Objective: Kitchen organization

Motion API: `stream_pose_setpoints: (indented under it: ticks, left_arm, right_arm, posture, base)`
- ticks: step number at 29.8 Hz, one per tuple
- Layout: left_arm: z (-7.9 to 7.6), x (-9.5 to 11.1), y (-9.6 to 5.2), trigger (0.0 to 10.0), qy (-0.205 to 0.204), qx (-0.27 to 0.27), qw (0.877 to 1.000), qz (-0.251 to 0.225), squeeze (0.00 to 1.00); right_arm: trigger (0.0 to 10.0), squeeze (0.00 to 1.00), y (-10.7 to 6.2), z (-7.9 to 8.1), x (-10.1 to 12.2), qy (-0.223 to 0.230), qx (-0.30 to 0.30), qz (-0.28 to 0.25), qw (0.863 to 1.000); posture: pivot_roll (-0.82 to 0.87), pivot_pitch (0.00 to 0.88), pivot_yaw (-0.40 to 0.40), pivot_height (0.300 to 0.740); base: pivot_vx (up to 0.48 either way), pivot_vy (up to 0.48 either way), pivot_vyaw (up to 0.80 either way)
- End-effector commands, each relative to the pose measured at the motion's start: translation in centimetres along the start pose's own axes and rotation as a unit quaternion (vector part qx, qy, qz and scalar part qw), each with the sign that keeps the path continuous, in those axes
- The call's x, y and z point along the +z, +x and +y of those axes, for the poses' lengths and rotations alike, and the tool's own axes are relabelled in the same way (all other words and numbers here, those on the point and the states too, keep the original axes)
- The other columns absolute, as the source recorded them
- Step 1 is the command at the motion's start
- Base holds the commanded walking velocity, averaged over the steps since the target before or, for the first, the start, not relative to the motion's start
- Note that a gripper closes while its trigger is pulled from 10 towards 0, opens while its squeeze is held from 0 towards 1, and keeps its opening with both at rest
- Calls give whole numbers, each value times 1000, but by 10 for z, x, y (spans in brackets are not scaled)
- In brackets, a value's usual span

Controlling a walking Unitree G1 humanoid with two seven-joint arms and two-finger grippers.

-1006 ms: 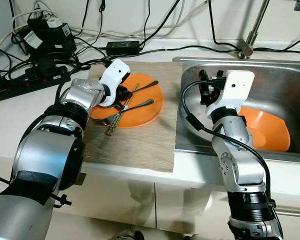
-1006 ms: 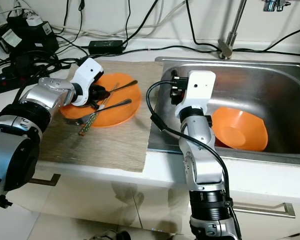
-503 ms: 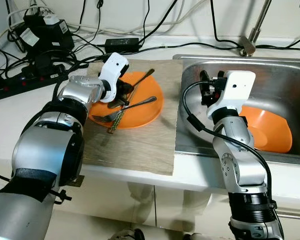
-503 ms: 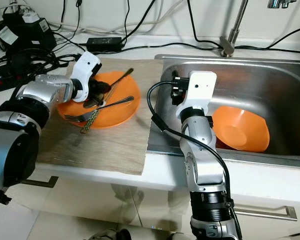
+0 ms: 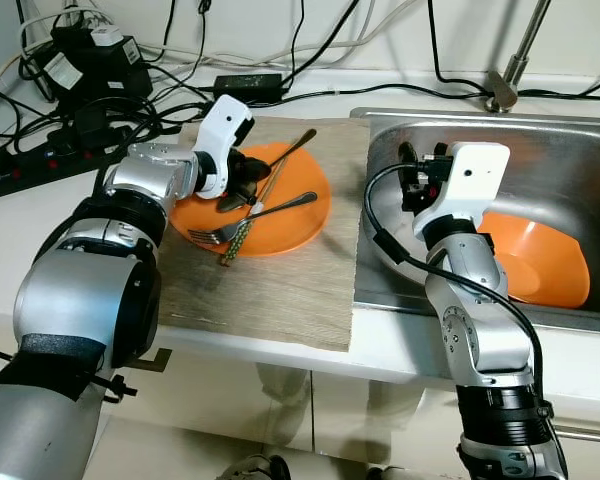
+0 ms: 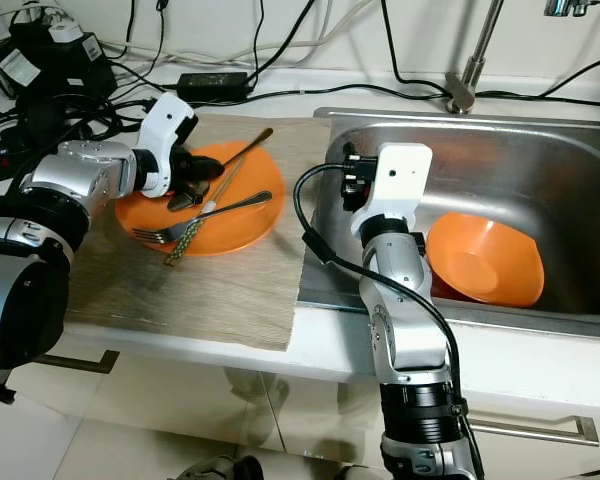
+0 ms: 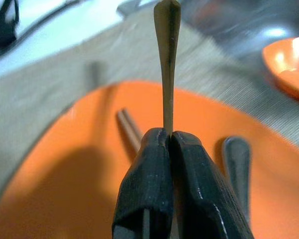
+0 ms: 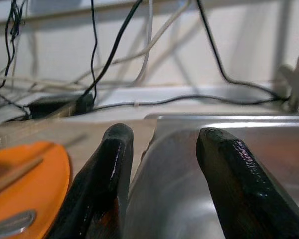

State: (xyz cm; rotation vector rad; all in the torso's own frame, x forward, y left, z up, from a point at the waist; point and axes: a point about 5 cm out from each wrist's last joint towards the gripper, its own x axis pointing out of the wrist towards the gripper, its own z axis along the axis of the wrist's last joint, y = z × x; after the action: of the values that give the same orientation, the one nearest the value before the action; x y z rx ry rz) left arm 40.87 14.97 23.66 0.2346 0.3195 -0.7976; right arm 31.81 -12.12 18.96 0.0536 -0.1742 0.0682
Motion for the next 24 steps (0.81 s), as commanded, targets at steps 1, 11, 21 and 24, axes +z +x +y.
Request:
stream_pose_setpoints:
  ticks: [1,11,21,24]
  left_arm:
    - [3,21,-7,0,26,-6,999,-25,0]
    - [0,35,-16,0,41,-49,996,-56,0]
    - [-16,42,-11,0,62,-102,991,-62,0]
    - [-20,45,-10,0,66,-110,989,-67,0]
  right_arm:
    - [10000,0,2,-1,-2,8,4,2,1000]
    - [10000,0,17,-3,-5,53,6,12,999]
    - [10000,1000,42,5,6,139,15,7,990]
    - [10000,1000,47,9,14,151,24,-5,988]
  posture:
    - [-128,4,72,740]
    - [-98,2,66,740]
    - [-95,8,73,740]
    - [-95,12,77,740]
  base:
    - [0,0,0]
    - [0,0,0]
    - [0,0,0]
    - [0,0,0]
